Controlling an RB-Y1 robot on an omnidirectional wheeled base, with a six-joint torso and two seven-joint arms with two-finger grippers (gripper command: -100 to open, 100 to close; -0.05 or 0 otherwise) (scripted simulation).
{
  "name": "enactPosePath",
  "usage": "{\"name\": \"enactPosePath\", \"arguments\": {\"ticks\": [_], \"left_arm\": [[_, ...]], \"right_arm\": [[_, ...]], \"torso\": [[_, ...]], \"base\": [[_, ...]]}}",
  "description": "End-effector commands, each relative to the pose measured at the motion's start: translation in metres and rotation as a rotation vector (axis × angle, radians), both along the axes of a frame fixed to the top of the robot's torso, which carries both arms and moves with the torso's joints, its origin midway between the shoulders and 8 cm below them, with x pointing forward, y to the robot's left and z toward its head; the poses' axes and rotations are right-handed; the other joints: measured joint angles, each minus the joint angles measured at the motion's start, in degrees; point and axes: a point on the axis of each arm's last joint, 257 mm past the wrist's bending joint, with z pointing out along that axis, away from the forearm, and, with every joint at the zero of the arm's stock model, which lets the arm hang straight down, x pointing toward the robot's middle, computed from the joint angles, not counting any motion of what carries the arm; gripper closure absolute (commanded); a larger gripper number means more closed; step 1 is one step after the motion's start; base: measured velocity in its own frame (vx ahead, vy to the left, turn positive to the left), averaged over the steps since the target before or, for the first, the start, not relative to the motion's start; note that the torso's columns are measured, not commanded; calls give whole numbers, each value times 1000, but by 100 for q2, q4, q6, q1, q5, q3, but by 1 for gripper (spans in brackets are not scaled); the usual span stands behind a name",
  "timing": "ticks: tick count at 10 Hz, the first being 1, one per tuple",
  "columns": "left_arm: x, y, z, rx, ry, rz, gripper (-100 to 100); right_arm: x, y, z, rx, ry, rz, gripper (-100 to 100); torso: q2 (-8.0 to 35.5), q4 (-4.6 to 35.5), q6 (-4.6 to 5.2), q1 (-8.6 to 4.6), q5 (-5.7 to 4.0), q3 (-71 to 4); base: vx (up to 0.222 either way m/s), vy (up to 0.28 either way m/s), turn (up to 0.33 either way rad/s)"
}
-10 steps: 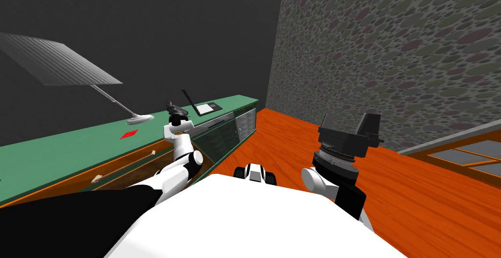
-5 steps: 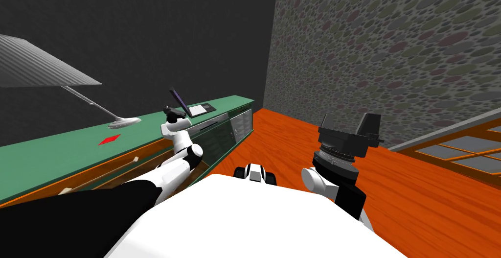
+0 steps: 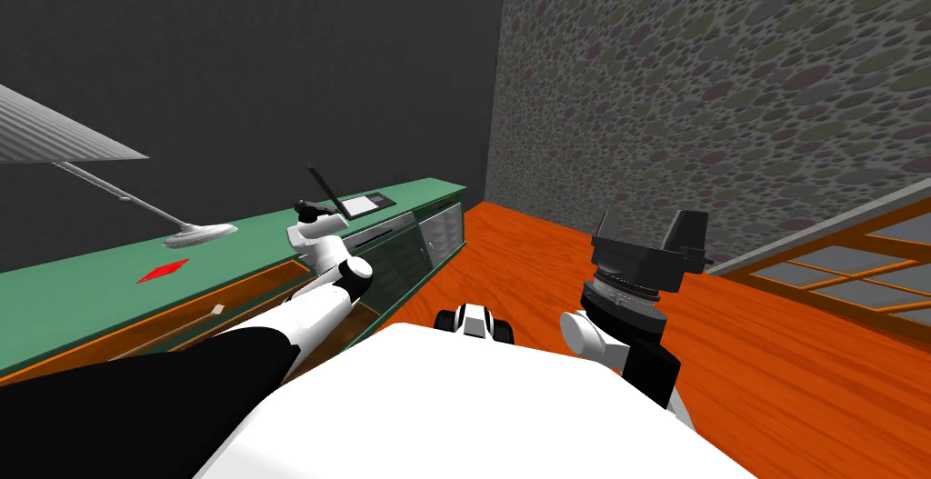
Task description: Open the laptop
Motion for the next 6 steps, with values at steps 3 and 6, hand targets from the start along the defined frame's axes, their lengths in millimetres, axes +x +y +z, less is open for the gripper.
{"name": "enactPosePath", "arguments": {"ticks": [3,6], "left_arm": [[1,2,5,34,66,0,100],[3,5,12,90,167,0,100]], "right_arm": [[0,0,0,0,0,0,0],[0,0,0,0,0,0,0]], "torso": [[24,9,-20,9,2,16],[14,6,-20,-8,-4,10]], "base": [[8,-10,-2],[30,-35,-5]]}}
